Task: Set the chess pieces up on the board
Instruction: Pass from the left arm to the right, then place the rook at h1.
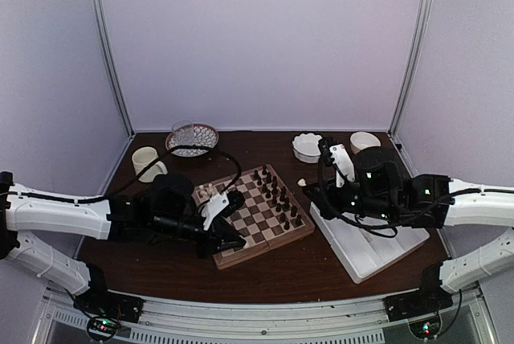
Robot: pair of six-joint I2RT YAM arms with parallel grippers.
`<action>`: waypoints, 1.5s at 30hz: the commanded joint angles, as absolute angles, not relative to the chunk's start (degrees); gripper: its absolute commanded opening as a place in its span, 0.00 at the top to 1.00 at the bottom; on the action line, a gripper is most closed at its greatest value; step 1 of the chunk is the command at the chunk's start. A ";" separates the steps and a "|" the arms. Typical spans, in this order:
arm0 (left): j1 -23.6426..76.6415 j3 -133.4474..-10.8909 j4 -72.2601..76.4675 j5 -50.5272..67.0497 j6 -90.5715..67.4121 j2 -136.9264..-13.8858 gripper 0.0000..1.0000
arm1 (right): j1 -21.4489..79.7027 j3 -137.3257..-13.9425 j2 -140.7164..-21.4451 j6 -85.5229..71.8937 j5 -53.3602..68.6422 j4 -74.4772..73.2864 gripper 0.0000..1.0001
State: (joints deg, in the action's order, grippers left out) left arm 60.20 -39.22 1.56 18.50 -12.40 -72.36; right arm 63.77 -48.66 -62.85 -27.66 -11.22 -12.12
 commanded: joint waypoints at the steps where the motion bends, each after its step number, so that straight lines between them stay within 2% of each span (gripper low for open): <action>1: 63.12 -41.60 -7.56 8.61 -5.65 -72.05 0.97 | 56.51 -56.65 -70.13 -22.04 2.78 -23.84 1.00; 8: 63.93 -43.82 -11.40 3.05 -3.81 -73.47 0.98 | 52.01 -69.02 -84.14 -16.44 4.94 -23.90 1.00; 14: 64.40 -45.64 -12.76 2.19 -2.55 -77.55 0.99 | 48.74 -66.72 -90.78 -18.27 4.57 -11.42 1.00; 23: 66.21 -49.07 -15.97 -2.15 -1.82 -83.26 0.99 | 48.27 -56.68 -90.79 -21.52 1.49 2.66 1.00; 34: 66.44 -48.22 -16.63 -9.15 -1.75 -84.99 0.99 | 48.25 -50.50 -89.98 -21.62 -0.70 9.01 1.00; 45: 66.45 -49.26 -18.28 -12.47 -2.64 -88.20 1.00 | 48.25 -50.79 -89.36 -20.93 -0.40 8.49 1.00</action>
State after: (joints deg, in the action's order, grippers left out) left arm 66.17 -47.81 -17.98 -10.39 -2.50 -86.72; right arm 48.40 -50.74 -91.48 -21.17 0.43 7.16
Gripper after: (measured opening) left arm 0.115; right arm 0.097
